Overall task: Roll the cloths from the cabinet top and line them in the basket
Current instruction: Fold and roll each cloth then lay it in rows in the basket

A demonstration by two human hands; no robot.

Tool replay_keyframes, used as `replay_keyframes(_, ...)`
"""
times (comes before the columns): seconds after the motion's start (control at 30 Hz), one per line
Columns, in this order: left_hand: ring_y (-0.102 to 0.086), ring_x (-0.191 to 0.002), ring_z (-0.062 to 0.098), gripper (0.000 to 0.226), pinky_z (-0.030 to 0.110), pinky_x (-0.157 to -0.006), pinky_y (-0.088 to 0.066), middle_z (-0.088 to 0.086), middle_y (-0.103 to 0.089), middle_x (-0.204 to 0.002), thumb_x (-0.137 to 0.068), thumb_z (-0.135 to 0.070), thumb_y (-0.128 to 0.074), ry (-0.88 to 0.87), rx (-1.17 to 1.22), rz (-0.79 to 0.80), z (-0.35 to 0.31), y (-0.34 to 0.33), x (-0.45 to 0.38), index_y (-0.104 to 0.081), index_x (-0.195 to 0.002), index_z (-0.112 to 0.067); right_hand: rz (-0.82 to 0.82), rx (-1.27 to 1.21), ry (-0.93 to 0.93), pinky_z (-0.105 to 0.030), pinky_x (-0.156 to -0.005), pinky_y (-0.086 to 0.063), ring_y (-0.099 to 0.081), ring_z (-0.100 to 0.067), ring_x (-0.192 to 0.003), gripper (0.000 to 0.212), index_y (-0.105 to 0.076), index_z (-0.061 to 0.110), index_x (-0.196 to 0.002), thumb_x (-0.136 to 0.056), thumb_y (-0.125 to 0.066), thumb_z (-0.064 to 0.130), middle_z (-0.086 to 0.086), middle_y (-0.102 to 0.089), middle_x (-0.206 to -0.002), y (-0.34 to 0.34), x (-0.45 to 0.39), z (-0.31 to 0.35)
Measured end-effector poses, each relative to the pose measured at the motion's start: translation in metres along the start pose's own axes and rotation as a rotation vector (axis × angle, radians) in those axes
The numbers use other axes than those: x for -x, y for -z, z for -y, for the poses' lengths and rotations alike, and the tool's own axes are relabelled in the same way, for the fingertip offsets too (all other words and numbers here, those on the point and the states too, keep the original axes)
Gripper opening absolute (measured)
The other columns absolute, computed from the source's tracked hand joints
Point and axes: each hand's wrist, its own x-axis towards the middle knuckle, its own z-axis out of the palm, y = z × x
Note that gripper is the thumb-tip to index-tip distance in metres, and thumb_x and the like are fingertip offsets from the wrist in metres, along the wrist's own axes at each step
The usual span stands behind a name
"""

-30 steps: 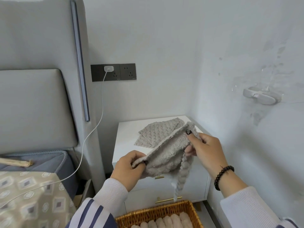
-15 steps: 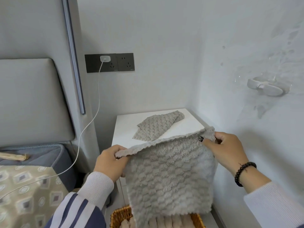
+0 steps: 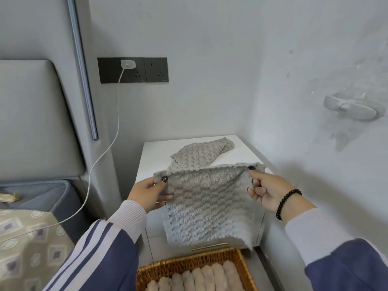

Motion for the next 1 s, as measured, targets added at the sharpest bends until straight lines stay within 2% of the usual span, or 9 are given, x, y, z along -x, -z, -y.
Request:
replay_keyframes(0.07,-0.073,-0.076,0.023,0.015,0.035,-0.071,-0.056,0.005,-0.066,-0.083,-0.094,-0.017,-0.06,-0.024,0.02,-0.037,0.0,0.001,-0.01,-0.059,-0.082,-0.008,0.066,-0.056,-0.034,-0.021,-0.041,-0.052,-0.046,-0.005,-0.03,0.01,-0.055,0.008,-0.095,-0.097,-0.054,0.017,-0.004,-0.066,-0.054,-0.006,-0.009,-0.004)
replay_keyframes(0.17,-0.07,-0.081,0.023,0.019,0.04,-0.08,-0.054,0.006,-0.069,-0.087,-0.095,-0.016,-0.058,-0.07,0.028,-0.051,0.001,0.001,-0.024,-0.058,-0.076,-0.012,0.173,-0.063,-0.008,-0.029,-0.06,-0.06,-0.072,-0.018,-0.071,0.019,-0.055,0.007,-0.105,-0.099,-0.049,0.024,-0.013,-0.073,-0.094,-0.02,-0.028,-0.009)
replay_keyframes(0.3,-0.05,-0.067,0.024,0.029,0.027,-0.057,-0.036,0.002,-0.053,-0.066,-0.096,-0.02,-0.054,-0.265,-0.572,-0.084,0.016,-0.003,-0.038,-0.05,-0.068,-0.015,0.179,0.054,0.059,-0.038,-0.091,-0.051,-0.061,-0.025,-0.106,0.025,-0.041,0.016,-0.127,-0.102,-0.042,0.02,-0.013,-0.06,-0.122,-0.044,-0.053,-0.025)
replay_keyframes(0.37,-0.053,-0.079,0.023,0.017,0.024,-0.06,-0.036,-0.003,-0.058,-0.08,-0.096,-0.016,-0.051,-0.365,-0.74,-0.053,0.02,-0.009,-0.041,-0.059,-0.081,-0.019,0.18,0.084,0.079,-0.037,-0.099,-0.046,-0.056,-0.025,-0.112,0.036,-0.038,0.006,-0.138,-0.102,-0.04,0.012,-0.017,-0.054,-0.133,-0.055,-0.063,-0.034)
replay_keyframes(0.47,-0.055,-0.106,0.02,0.027,0.018,-0.081,-0.035,-0.007,-0.056,-0.114,-0.097,-0.016,-0.05,-0.451,-0.859,0.036,0.019,-0.017,-0.055,-0.059,-0.122,-0.019,0.22,0.113,0.086,-0.033,-0.1,-0.045,-0.052,-0.026,-0.123,0.038,-0.041,-0.003,-0.138,-0.1,-0.041,0.003,-0.019,-0.048,-0.14,-0.07,-0.08,-0.04)
replay_keyframes(0.57,-0.054,-0.095,0.019,0.023,0.023,-0.079,-0.037,0.002,-0.058,-0.118,-0.098,-0.022,-0.048,-0.501,-0.98,0.106,0.017,-0.023,-0.077,-0.052,-0.12,-0.017,0.202,0.149,0.089,-0.034,-0.102,-0.044,-0.032,-0.044,-0.135,0.046,-0.028,-0.017,-0.139,-0.099,-0.042,0.0,-0.036,-0.028,-0.145,-0.084,-0.099,-0.04)
replay_keyframes(0.63,-0.052,-0.092,0.018,0.021,0.024,-0.077,-0.038,0.006,-0.057,-0.116,-0.099,-0.024,-0.046,-0.506,-1.028,0.122,0.018,-0.026,-0.094,-0.049,-0.117,-0.015,0.181,0.168,0.089,-0.045,-0.11,-0.035,-0.023,-0.048,-0.135,0.049,-0.022,-0.022,-0.137,-0.098,-0.043,0.0,-0.038,-0.022,-0.144,-0.09,-0.111,-0.041)
replay_keyframes(0.8,-0.052,-0.108,0.023,0.027,0.023,-0.084,-0.036,0.008,-0.052,-0.125,-0.101,-0.024,-0.041,-0.54,-1.049,0.138,0.016,-0.028,-0.134,-0.045,-0.125,-0.012,0.243,0.023,0.103,-0.036,-0.111,-0.036,-0.04,-0.026,-0.135,0.051,-0.024,-0.005,-0.145,-0.099,-0.045,0.005,-0.019,-0.04,-0.145,-0.097,-0.139,-0.034)
replay_keyframes(1.0,-0.05,-0.094,0.017,0.022,0.024,-0.078,-0.035,0.006,-0.054,-0.114,-0.1,-0.026,-0.043,-0.581,-1.028,0.142,0.018,-0.026,-0.159,-0.047,-0.117,-0.013,0.253,0.107,0.173,-0.033,-0.107,-0.04,-0.043,-0.026,-0.133,0.047,-0.029,-0.007,-0.142,-0.099,-0.045,0.006,-0.02,-0.041,-0.145,-0.104,-0.168,-0.028)
